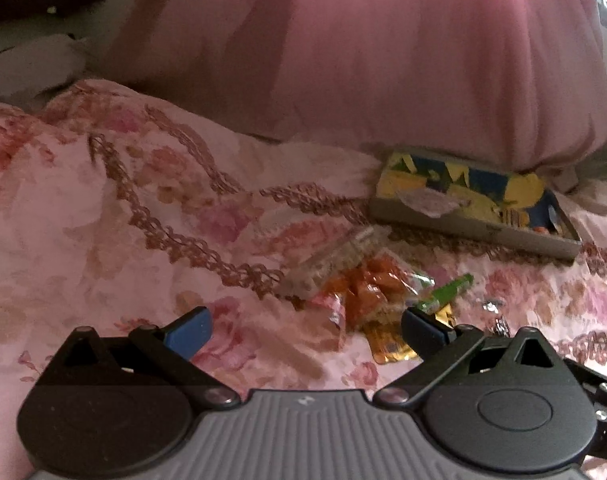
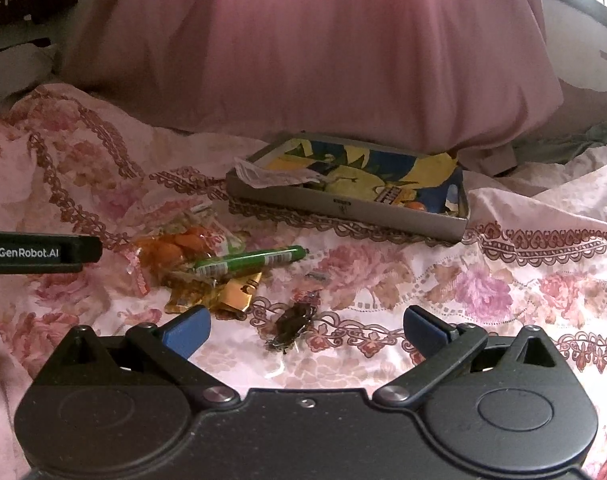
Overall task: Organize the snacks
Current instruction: 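Lift both tools from the tray and move back over the snack pile, then lower the left tool onto the green tube snack while the right tool lowers onto the brown candy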
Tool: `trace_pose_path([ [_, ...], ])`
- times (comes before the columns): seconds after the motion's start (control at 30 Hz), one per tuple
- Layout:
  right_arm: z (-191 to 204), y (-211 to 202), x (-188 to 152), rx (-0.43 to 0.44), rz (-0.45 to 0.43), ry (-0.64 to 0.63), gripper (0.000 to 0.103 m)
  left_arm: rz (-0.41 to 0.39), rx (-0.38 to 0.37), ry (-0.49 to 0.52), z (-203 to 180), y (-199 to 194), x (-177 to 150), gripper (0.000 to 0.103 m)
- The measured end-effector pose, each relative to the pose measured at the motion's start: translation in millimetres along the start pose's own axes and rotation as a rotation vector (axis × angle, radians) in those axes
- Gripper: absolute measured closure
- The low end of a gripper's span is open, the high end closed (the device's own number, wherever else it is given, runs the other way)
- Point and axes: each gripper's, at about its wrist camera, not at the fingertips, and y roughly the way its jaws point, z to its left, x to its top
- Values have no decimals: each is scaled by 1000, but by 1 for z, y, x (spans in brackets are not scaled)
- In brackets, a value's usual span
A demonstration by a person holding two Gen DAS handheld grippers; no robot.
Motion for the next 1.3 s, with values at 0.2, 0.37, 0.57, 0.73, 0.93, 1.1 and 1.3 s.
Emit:
trace_pose_path([
  [0.2,-4,12,3,6,38,12,1,61,-65,40,-7,15,8,0],
  [0.37,-2,25,7,2,77,-36,1,105,-90,60,-13,30,19,0],
  [0.57,-3,38,18,-4,100,-113,1,80,-85,187,-25,45,34,0],
  [0.73,-5,56,27,-8,133,-209,1,69,-166,286,-37,62,44,0],
  [0.93,-11,75,31,33,118,-281,1,90,-281,379,-56,88,45,0],
  [1.1,-17,90,29,85,145,-195,1,129,-343,433,-80,109,46,0],
  [1.3,-15,96,24,102,166,-191,3,109,-394,500,-95,118,33,0],
])
